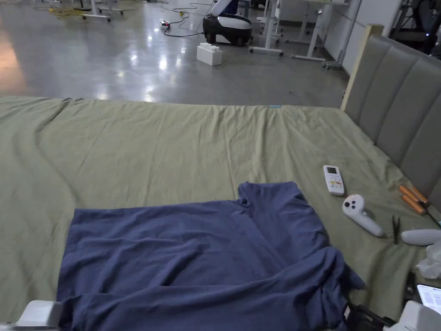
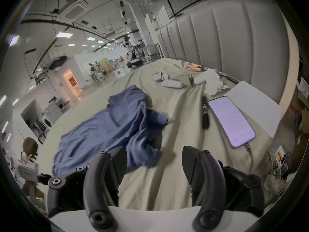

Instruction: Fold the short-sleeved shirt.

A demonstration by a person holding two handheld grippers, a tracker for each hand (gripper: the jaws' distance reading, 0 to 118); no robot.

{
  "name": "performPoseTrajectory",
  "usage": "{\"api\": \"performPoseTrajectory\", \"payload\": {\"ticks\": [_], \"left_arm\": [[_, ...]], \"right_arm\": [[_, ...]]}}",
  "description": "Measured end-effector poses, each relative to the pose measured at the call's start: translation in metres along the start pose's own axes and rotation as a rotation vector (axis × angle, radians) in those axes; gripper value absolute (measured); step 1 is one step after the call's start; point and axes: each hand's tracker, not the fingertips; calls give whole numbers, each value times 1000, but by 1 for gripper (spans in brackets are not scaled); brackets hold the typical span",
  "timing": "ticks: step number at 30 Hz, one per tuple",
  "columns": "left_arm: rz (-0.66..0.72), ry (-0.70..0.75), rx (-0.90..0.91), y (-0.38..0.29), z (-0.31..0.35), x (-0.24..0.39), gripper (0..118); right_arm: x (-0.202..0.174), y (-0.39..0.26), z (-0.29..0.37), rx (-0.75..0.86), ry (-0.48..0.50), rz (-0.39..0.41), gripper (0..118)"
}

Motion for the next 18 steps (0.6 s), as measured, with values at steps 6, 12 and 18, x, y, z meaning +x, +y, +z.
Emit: {"api": "performPoseTrajectory", "payload": {"ticks": [6,12,18], "left_arm": [[34,-23,29,-7,1,-4,11],[120,-155,86,-13,8,-30,11],[61,-93,241,-34,67,-25,11]], "right_arm": [[-22,-6,-61,-102,-23,245,71],[-5,17,-23,-95,28,193,8],[-10,26,43,24,52,210,7]]}}
